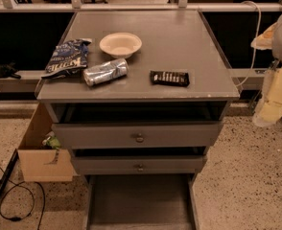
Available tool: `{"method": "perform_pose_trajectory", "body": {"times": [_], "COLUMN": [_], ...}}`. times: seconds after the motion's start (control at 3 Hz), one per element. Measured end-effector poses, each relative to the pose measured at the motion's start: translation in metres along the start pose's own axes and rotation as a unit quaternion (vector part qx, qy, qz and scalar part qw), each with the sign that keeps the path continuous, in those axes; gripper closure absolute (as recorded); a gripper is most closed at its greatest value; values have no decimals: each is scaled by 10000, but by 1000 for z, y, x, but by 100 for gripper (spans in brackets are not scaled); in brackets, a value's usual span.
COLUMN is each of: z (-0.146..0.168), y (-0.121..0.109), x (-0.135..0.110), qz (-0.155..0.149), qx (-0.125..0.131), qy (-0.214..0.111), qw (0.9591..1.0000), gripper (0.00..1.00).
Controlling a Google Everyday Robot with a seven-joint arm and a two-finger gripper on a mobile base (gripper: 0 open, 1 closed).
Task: Place rxbar chocolate into bottom drawer
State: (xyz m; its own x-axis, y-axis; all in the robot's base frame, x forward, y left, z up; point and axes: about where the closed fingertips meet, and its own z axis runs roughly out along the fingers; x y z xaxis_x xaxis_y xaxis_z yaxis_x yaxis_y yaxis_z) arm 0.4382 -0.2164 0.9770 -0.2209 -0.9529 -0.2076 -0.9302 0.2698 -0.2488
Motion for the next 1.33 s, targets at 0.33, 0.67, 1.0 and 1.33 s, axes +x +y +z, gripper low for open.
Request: {"method": "perform_pose_trajectory", "body": {"times": [0.33,0.67,1.0,1.33], "z": [0,4,15,36], "y": [0,-12,-27,-48], "x": [0,-2,-10,-25], "qz": [0,-95,-350,-636], "qx": [0,-12,-80,-98], "qy": [0,-380,-892,-1368], "qw": [10000,9992,9954,9885], "gripper": [0,0,0,0]}}
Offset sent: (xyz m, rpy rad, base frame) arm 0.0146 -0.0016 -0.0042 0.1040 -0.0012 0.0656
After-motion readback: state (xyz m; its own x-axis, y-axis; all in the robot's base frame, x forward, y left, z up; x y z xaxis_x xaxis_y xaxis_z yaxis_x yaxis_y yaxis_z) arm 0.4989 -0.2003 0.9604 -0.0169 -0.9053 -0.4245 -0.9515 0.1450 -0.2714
